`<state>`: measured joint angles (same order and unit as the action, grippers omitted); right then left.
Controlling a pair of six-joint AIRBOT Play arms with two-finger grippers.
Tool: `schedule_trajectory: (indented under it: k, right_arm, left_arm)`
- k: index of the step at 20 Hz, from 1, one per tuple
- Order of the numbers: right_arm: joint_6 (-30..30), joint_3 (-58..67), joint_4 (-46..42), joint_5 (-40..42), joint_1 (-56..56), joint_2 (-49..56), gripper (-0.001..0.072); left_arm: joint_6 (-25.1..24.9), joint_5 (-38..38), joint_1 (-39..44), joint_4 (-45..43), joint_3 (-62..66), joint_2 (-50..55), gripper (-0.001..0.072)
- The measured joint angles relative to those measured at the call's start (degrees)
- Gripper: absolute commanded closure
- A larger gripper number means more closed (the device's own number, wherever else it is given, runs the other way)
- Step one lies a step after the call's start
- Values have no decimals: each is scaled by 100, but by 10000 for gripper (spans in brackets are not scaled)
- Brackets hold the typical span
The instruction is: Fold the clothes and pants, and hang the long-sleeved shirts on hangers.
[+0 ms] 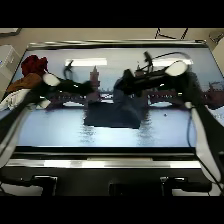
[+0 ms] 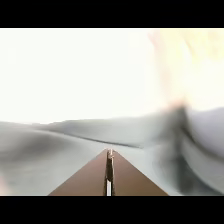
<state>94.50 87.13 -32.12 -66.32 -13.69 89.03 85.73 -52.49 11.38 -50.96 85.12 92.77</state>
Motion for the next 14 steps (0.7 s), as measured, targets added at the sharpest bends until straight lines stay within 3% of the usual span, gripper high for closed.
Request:
schedule_trajectory:
  k: [2, 3, 4, 5, 6, 10, 12, 14]
  right_arm:
    - [-66, 0, 332, 546, -455, 647, 671]
    - [-98, -2, 542, 839, -684, 973, 635]
    - [-109, -2, 763, 1082, -879, 1259, 454]
    - [-122, -2, 1040, 1298, -1062, 1545, 112]
    - [-155, -2, 1331, 1478, -1204, 1779, 54]
    - [-732, 0, 2310, 1711, -1283, 2177, 57]
    - [-866, 0, 2282, 1574, -905, 2046, 57]
    - [-769, 2, 1679, 1158, -286, 1744, 57]
  left_arm:
    - [-7, -358, -706, -433, -2, -691, 683]
    - [-11, -483, -997, -568, -2, -1043, 683]
    - [-28, -568, -1211, -671, -7, -1351, 683]
    - [-66, -638, -1379, -756, -11, -1648, 682]
    - [-94, -686, -1495, -802, -11, -1917, 683]
    - [-146, -774, -1534, -920, -15, -2487, 683]
    - [-162, -804, -1434, -955, -44, -2601, 683]
    - [-179, -807, -1353, -966, -76, -2658, 682]
